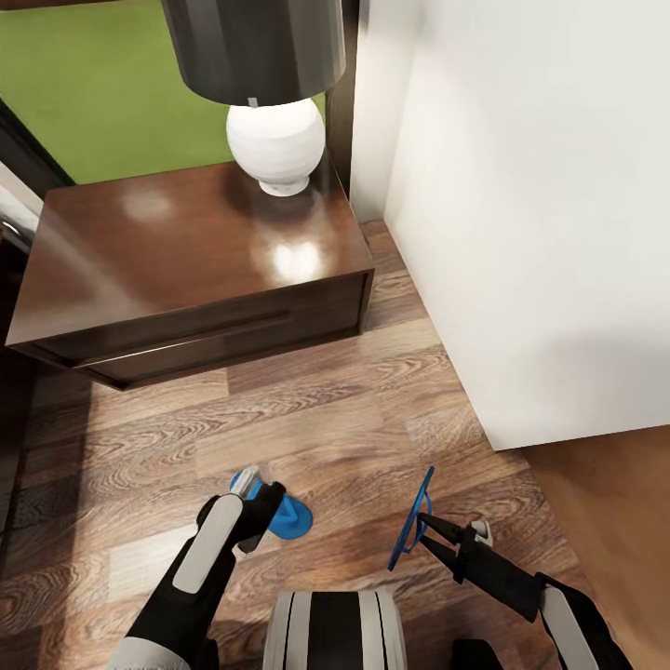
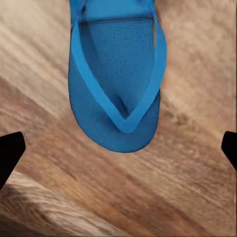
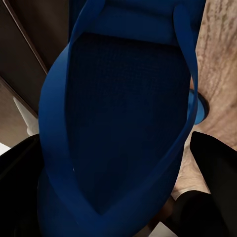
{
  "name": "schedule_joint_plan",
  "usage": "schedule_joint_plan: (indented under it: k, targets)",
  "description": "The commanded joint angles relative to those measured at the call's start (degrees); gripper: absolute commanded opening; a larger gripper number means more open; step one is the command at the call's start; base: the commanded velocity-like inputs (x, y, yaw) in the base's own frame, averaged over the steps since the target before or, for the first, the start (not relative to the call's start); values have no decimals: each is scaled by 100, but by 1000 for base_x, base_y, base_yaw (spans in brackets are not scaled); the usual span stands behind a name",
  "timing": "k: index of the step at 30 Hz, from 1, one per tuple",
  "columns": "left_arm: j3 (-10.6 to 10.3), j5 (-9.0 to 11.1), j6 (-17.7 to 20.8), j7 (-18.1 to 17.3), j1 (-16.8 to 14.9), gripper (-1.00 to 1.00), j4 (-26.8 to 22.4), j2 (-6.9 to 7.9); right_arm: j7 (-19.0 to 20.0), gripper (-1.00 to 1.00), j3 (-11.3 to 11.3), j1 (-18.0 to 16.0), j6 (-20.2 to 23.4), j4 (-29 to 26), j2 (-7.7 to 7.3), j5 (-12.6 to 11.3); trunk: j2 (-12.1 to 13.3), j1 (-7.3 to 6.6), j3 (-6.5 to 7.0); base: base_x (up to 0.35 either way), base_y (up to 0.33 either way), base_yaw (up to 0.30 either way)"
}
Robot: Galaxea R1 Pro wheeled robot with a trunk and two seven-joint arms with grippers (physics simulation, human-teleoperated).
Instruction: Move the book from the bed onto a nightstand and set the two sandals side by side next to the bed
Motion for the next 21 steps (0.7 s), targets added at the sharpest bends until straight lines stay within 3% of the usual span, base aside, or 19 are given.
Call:
schedule_joint_plan:
  k: [1, 8, 12, 14, 17, 21]
  targets:
    - [0, 15, -57, 0, -115, 100, 14, 0, 24, -100, -7, -2, 20, 0, 1, 14, -1, -1, -3, 0, 0, 0]
    - [-5, 8, -391, -401, -275, 100, 92, 0, 25, -100, -11, -2, 20, 0, 0, 14, -1, -1, -3, 0, 0, 0]
    - [-7, 0, -615, -1011, -333, 100, 392, 0, 25, -100, -11, -2, 20, 0, 1, 14, -1, -1, -3, 0, 0, 0]
    - [-7, -210, -1028, -1220, -339, 100, 641, 0, 25, -100, -12, -2, 20, 0, 1, 14, -1, -1, -3, 0, 0, 0]
    - [-7, -777, -1401, -1301, -341, 100, 810, -4, 25, -100, -12, -2, 20, 0, 1, 14, -1, -1, -3, 0, 0, 0]
    - [0, -1098, -1657, -1326, -342, 100, 991, -1, 25, -100, -12, -2, 20, 0, 1, 14, -1, -1, -3, 0, 0, 0]
